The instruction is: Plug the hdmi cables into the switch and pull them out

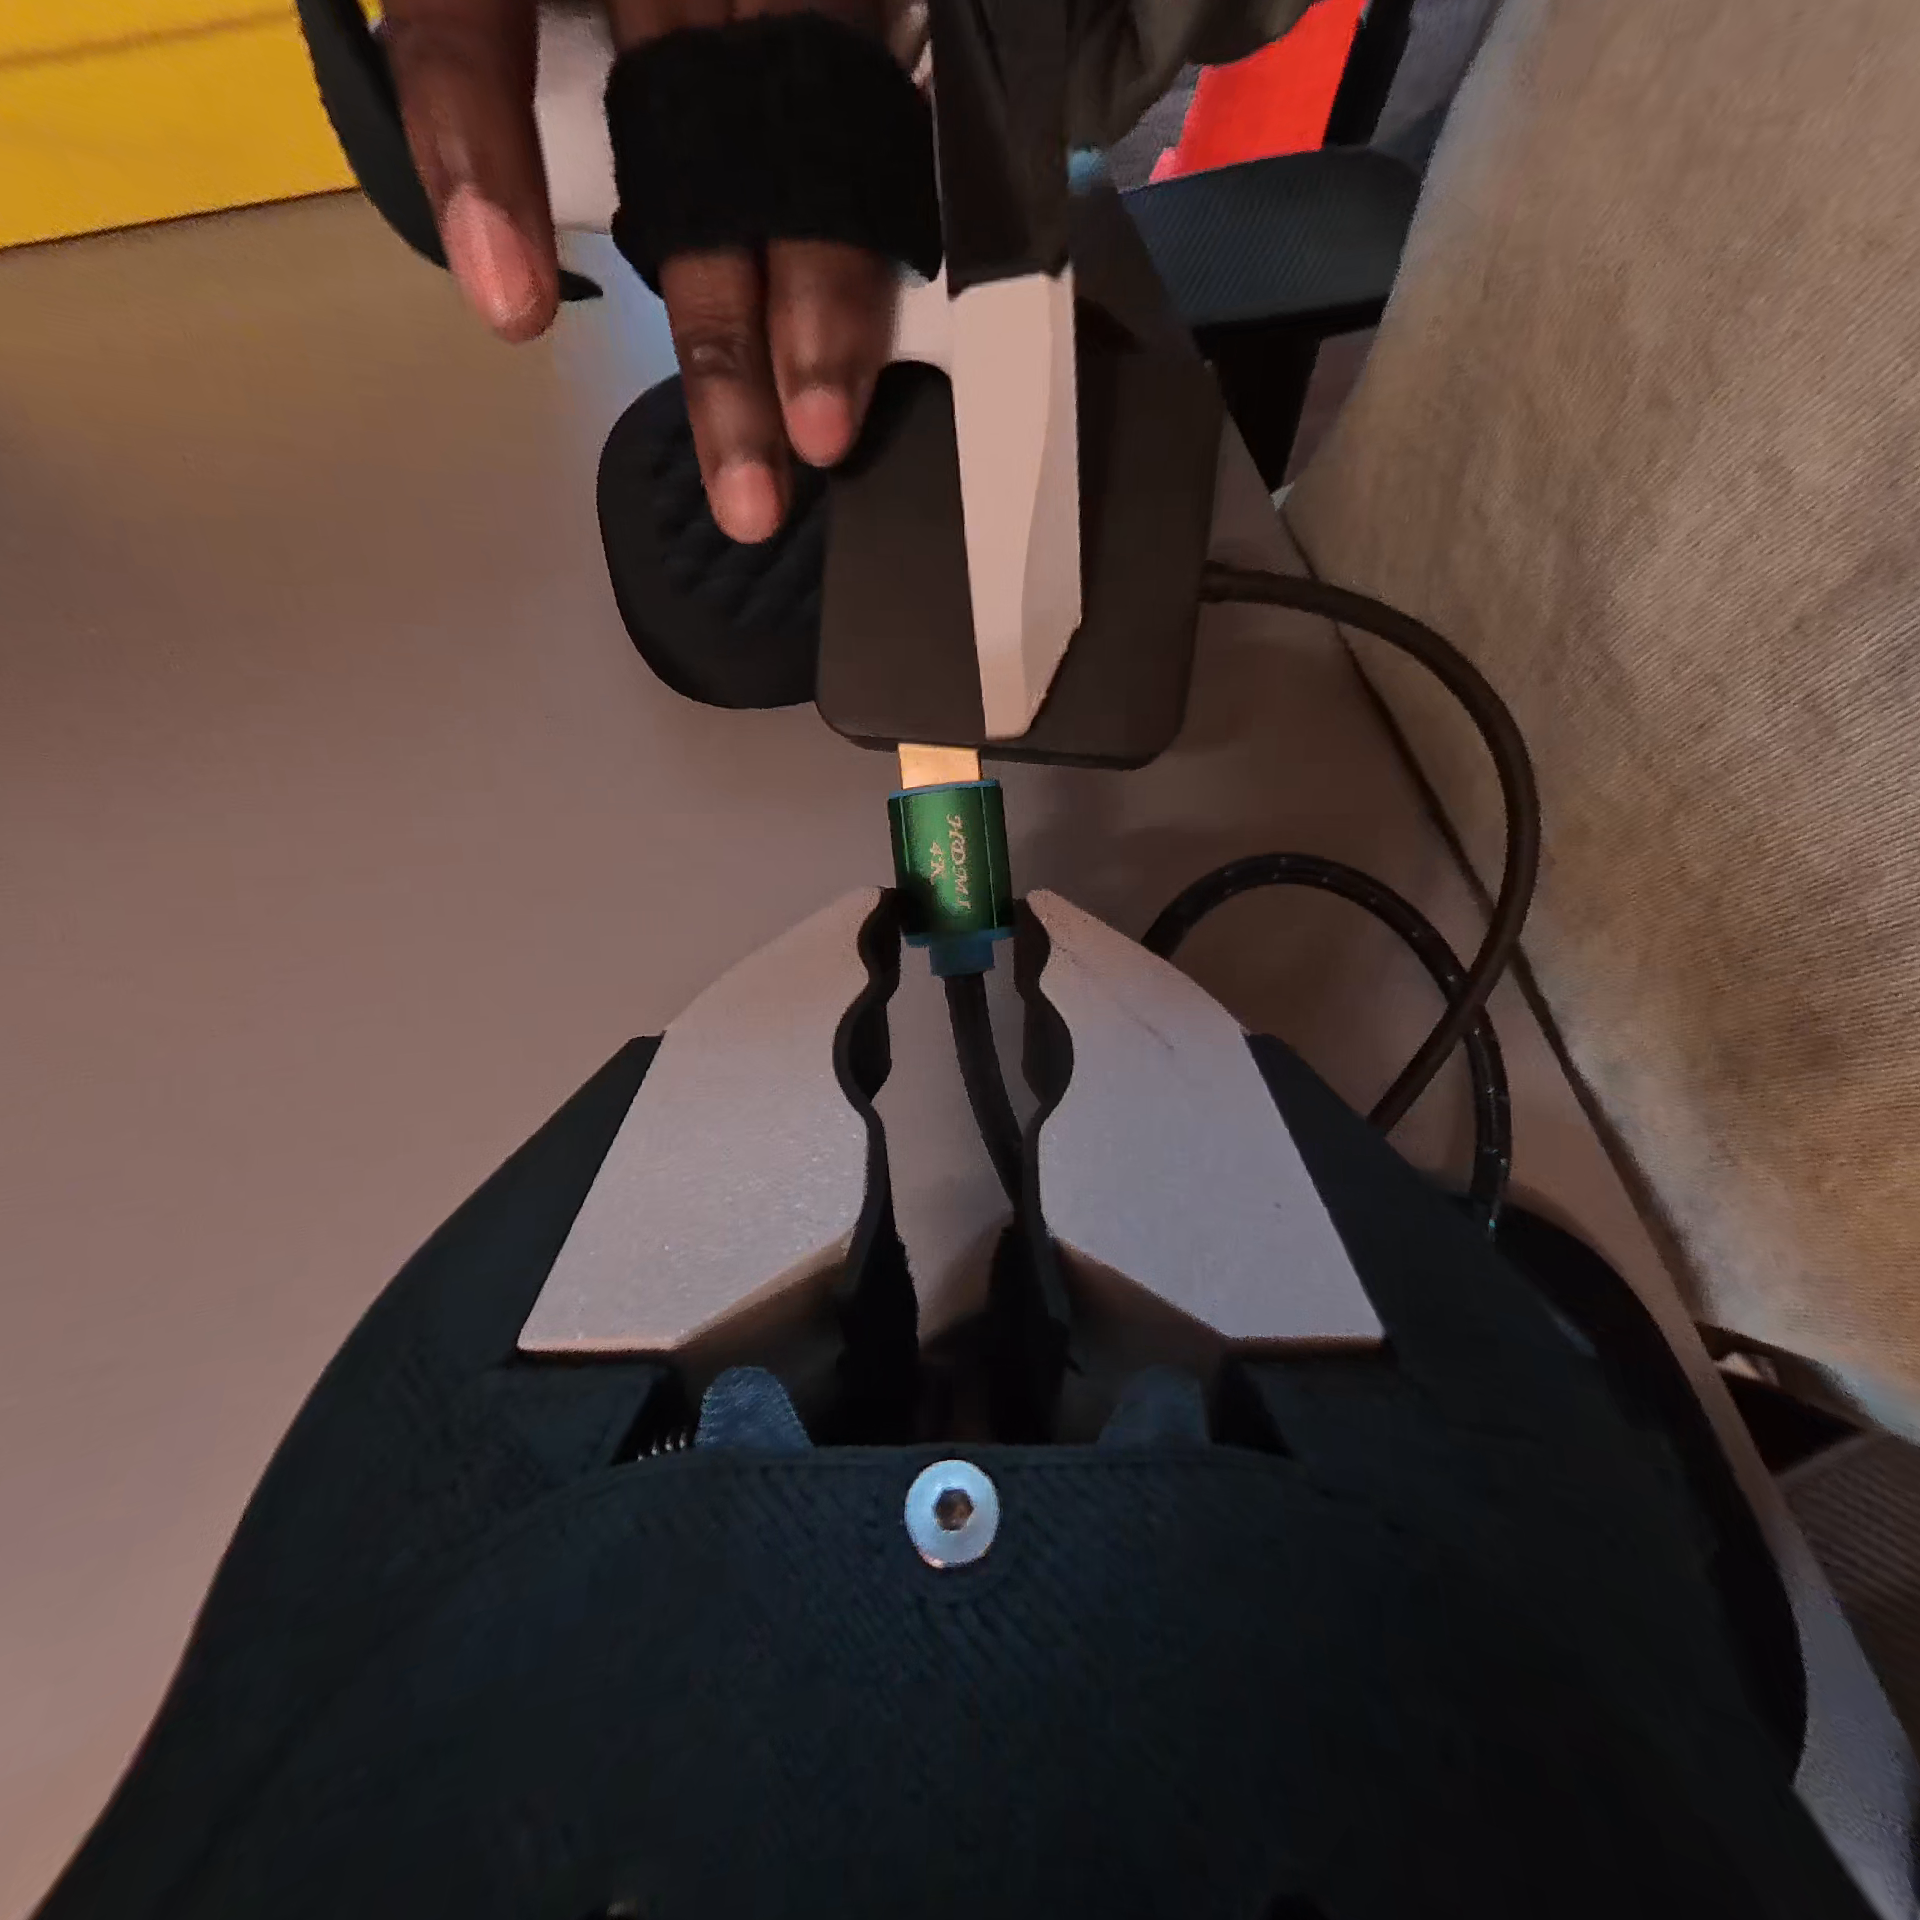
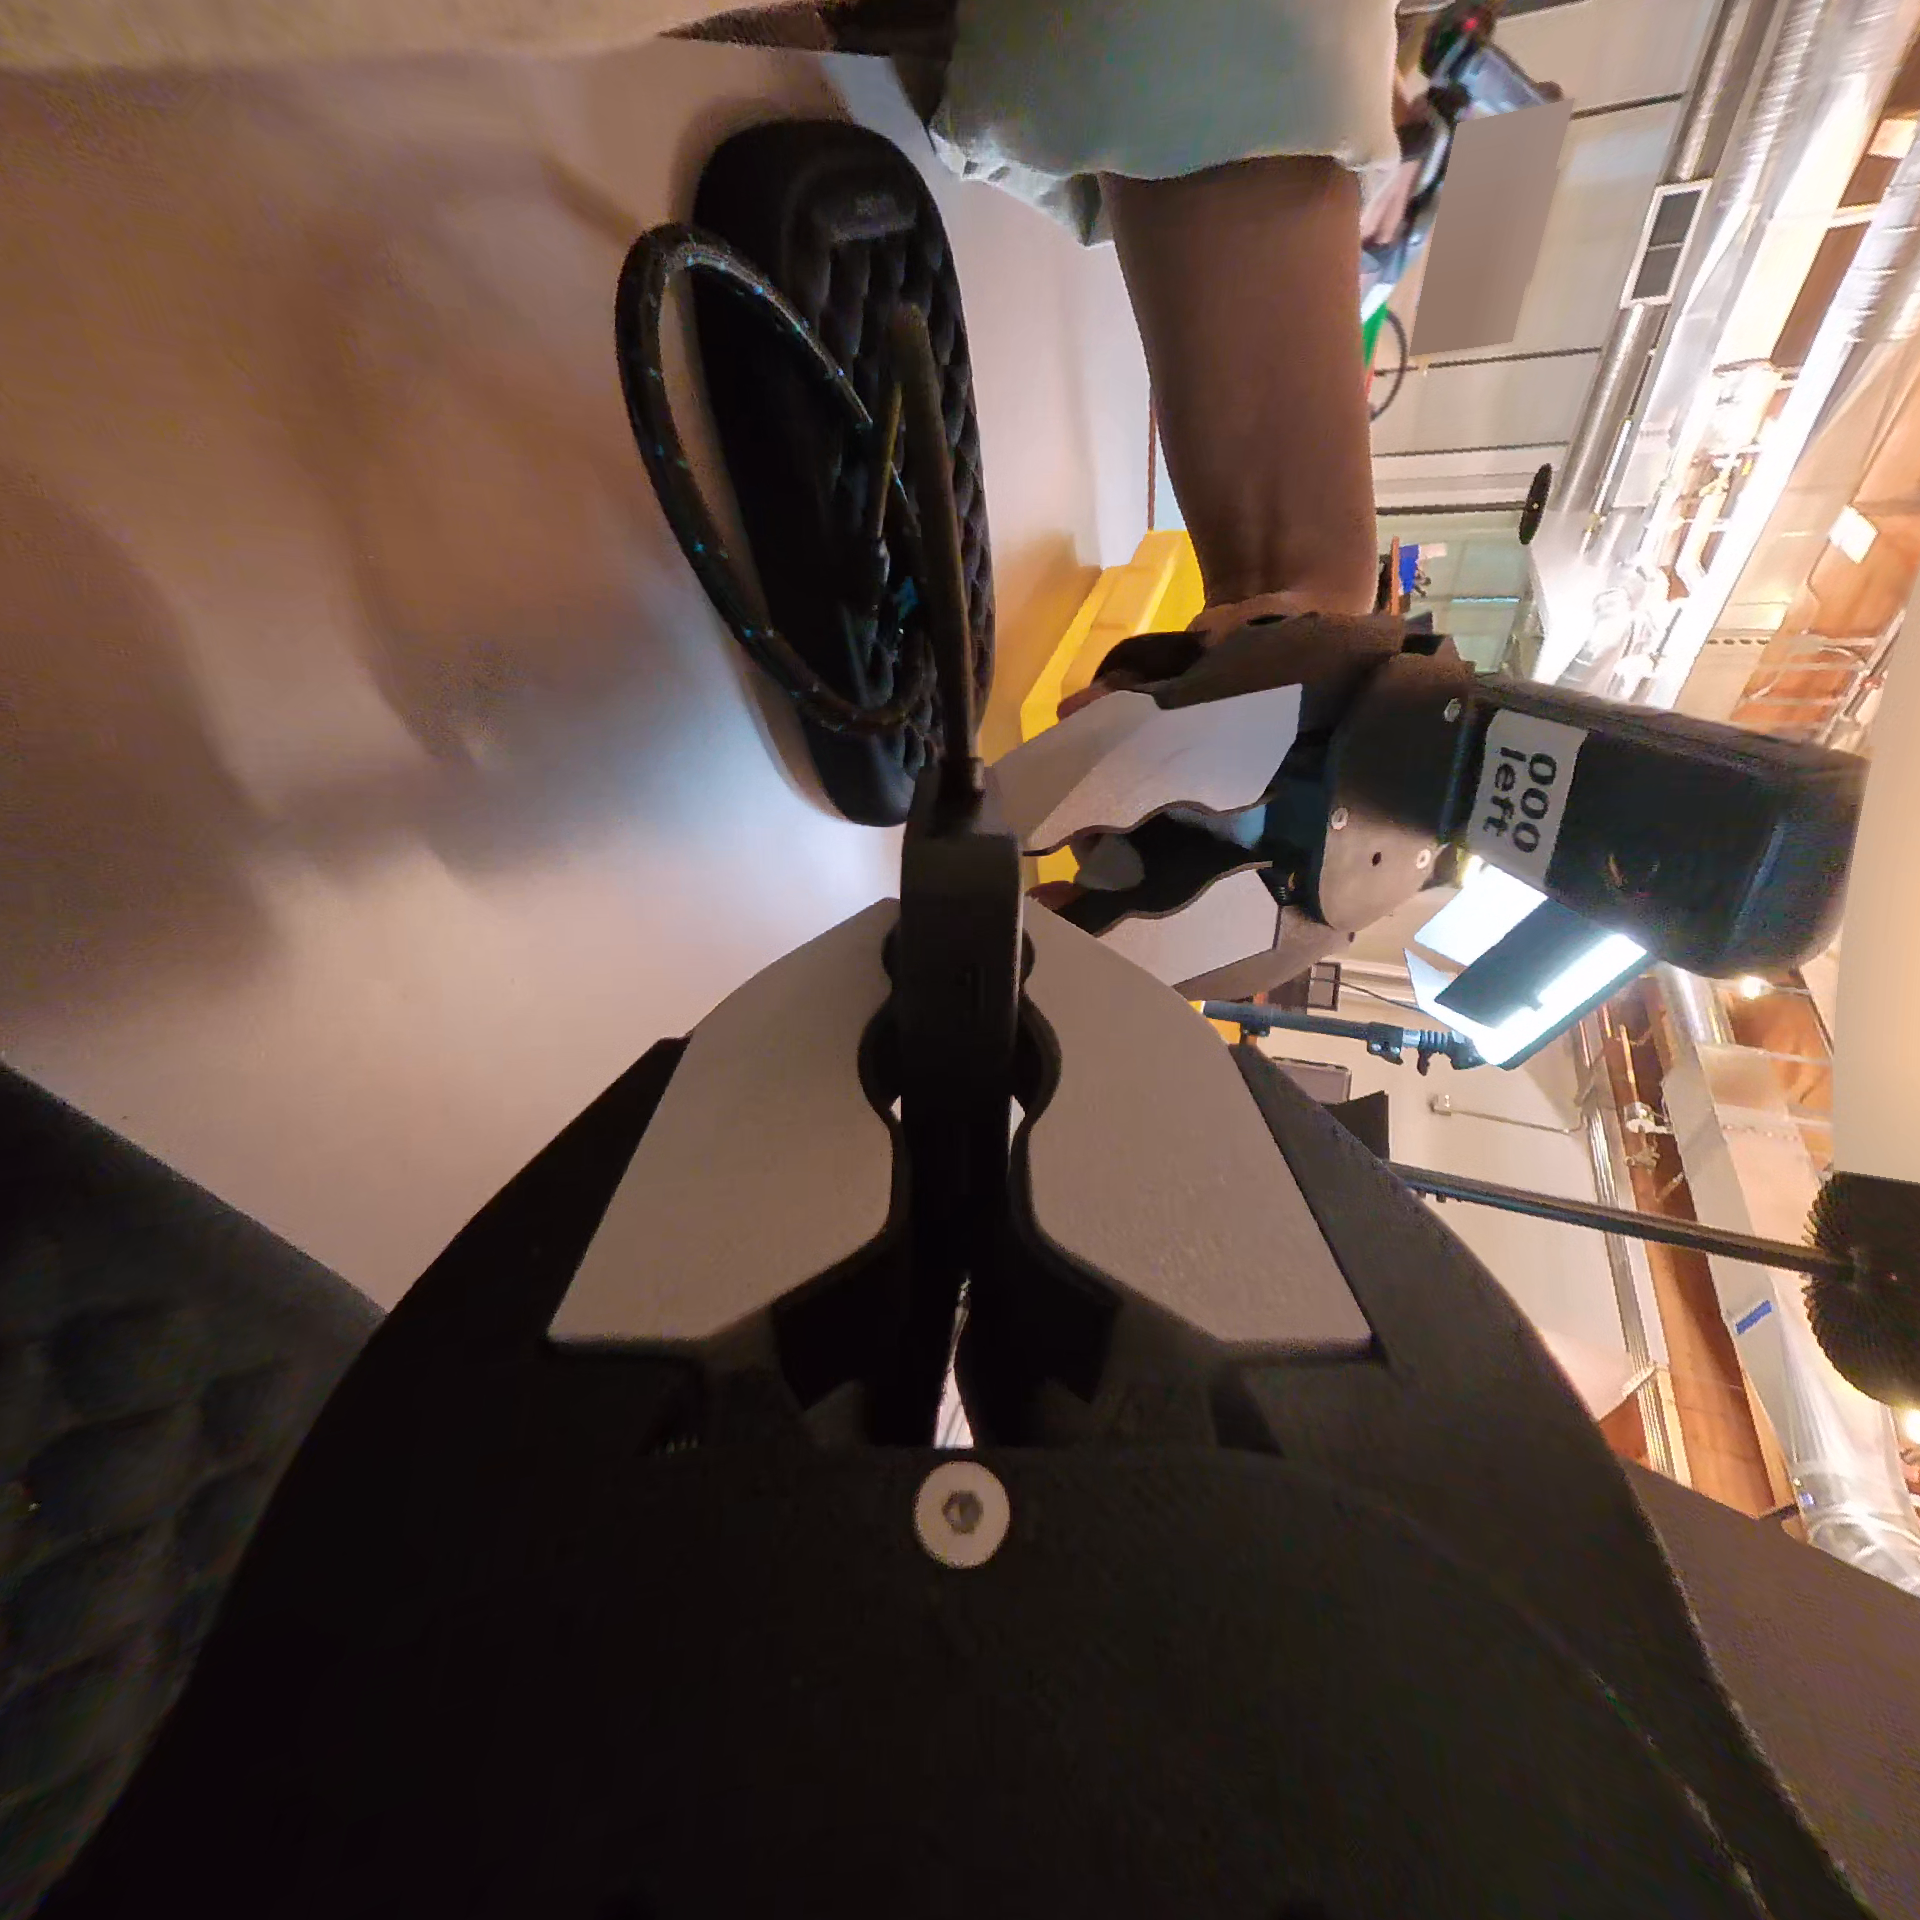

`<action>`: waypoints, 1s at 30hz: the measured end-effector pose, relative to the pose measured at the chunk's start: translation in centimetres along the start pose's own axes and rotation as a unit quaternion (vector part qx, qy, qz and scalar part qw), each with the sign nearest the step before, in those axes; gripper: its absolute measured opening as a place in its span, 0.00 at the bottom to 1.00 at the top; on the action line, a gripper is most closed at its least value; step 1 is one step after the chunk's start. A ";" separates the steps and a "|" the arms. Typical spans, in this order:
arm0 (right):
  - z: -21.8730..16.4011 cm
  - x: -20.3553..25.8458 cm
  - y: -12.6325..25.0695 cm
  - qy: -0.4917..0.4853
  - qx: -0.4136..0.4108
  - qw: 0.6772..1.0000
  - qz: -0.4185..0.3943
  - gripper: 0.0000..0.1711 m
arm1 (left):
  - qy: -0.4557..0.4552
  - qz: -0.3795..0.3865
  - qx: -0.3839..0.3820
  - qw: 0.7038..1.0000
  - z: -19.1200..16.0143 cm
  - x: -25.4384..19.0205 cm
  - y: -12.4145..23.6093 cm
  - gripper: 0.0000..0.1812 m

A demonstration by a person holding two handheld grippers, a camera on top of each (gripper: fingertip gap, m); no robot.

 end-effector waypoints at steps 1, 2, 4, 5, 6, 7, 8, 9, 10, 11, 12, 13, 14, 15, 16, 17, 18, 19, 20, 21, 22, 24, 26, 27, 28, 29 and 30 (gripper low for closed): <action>0.1 0.0 0.0 0.002 -0.004 1.000 0.001 0.08 | -0.013 0.000 0.002 1.000 0.0 -0.1 0.0 0.11; 0.3 0.0 0.0 0.003 -0.010 1.000 0.003 0.08 | -0.029 -0.002 0.006 1.000 0.1 -0.3 0.0 0.11; 1.0 -0.1 0.0 -0.003 -0.036 0.999 0.007 0.08 | -0.066 -0.019 0.005 0.998 0.3 -0.8 0.0 0.11; 1.3 -0.1 0.1 -0.007 -0.045 0.999 0.008 0.09 | -0.076 -0.026 0.008 0.997 0.3 -1.0 0.0 0.11; 1.3 -0.1 0.0 -0.003 -0.041 0.999 0.011 0.09 | -0.073 -0.026 0.015 0.997 0.3 -0.8 -0.1 0.11; 1.1 -0.1 0.0 0.005 -0.035 0.999 0.012 0.09 | -0.067 -0.022 0.019 0.997 0.3 -0.7 -0.1 0.11; 1.0 -0.1 0.0 0.006 -0.032 0.999 0.010 0.09 | -0.065 -0.020 0.016 0.998 0.3 -0.6 -0.2 0.11; 1.0 -0.2 0.0 -0.001 -0.033 0.999 0.007 0.08 | -0.058 -0.023 0.009 0.998 0.3 -0.6 -0.2 0.11; 1.1 -0.2 0.0 -0.007 -0.035 0.999 0.006 0.08 | -0.048 -0.027 0.001 0.998 0.3 -0.7 -0.2 0.11; 1.1 -0.2 0.0 -0.011 -0.034 0.999 0.009 0.09 | -0.036 -0.026 -0.004 0.999 0.2 -0.6 -0.4 0.11; 1.0 -0.1 -0.2 -0.013 -0.028 0.999 0.011 0.09 | -0.024 -0.021 -0.011 0.999 0.3 -0.6 -0.5 0.11; 1.0 0.0 -0.4 -0.008 -0.021 1.000 0.008 0.09 | -0.015 -0.021 -0.028 0.999 0.7 -0.6 -0.7 0.11; 1.1 0.0 -0.6 -0.002 -0.020 1.000 0.007 0.09 | -0.009 -0.027 -0.042 0.999 1.1 -0.9 -0.8 0.10; 1.3 0.2 -0.9 0.001 -0.022 1.000 0.012 0.09 | -0.007 -0.033 -0.042 0.999 1.2 -1.1 -1.0 0.10; 1.3 0.4 -1.1 -0.001 -0.020 1.000 0.024 0.09 | -0.007 -0.028 -0.027 0.999 0.9 -1.1 -1.2 0.10; 1.1 0.6 -1.2 0.001 -0.016 1.000 0.024 0.09 | -0.011 -0.020 -0.020 1.000 0.8 -0.9 -1.2 0.10; 0.9 0.5 -1.1 0.002 -0.015 1.000 0.020 0.09 | -0.005 -0.015 -0.017 1.000 0.8 -0.7 -1.1 0.11; 0.7 0.4 -1.1 -0.002 -0.013 1.000 0.018 0.09 | 0.007 -0.013 -0.014 1.000 0.8 -0.5 -1.0 0.11; 0.6 0.1 -1.0 -0.008 -0.014 1.000 0.013 0.09 | 0.016 -0.015 -0.018 1.000 1.0 -0.4 -0.8 0.11; 0.5 -0.1 -1.0 -0.012 -0.014 1.000 0.009 0.09 | 0.027 -0.005 -0.024 0.999 1.0 0.0 -0.6 0.15; 0.4 -0.2 -0.9 -0.012 -0.014 1.000 0.008 0.09 | 0.033 0.007 -0.017 0.999 0.7 0.3 -0.5 0.22; 0.5 -0.2 -1.0 -0.009 -0.016 1.000 0.005 0.09 | 0.026 0.008 0.020 0.999 -0.5 0.1 -0.5 0.27; 0.8 -0.2 -1.0 -0.011 -0.023 1.000 0.005 0.09 | 0.009 -0.008 0.037 0.999 -1.2 -0.6 -0.8 0.18; 0.9 0.0 -1.1 -0.013 -0.024 1.000 0.008 0.08 | 0.000 -0.014 0.037 0.999 -1.2 -0.9 -1.1 0.12; 0.8 0.2 -1.2 -0.012 -0.024 1.000 0.016 0.08 | -0.006 -0.008 0.048 0.999 -1.4 -0.9 -1.3 0.12; 0.7 0.4 -1.3 -0.009 -0.022 1.000 0.019 0.09 | -0.011 -0.001 0.058 0.998 -1.5 -0.8 -1.4 0.12; 0.8 0.6 -1.3 -0.010 -0.028 0.999 0.020 0.09 | -0.020 -0.002 0.065 0.998 -1.5 -1.0 -1.5 0.12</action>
Point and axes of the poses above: each gripper's, where its closed fingertips meet, y back along the fingers, z out of its top, x = y × z across the jaws, the point moved 2 cm from there along y, back along the fingers, and after that the axes turned 1 degree about x, right-handed, at the moved point
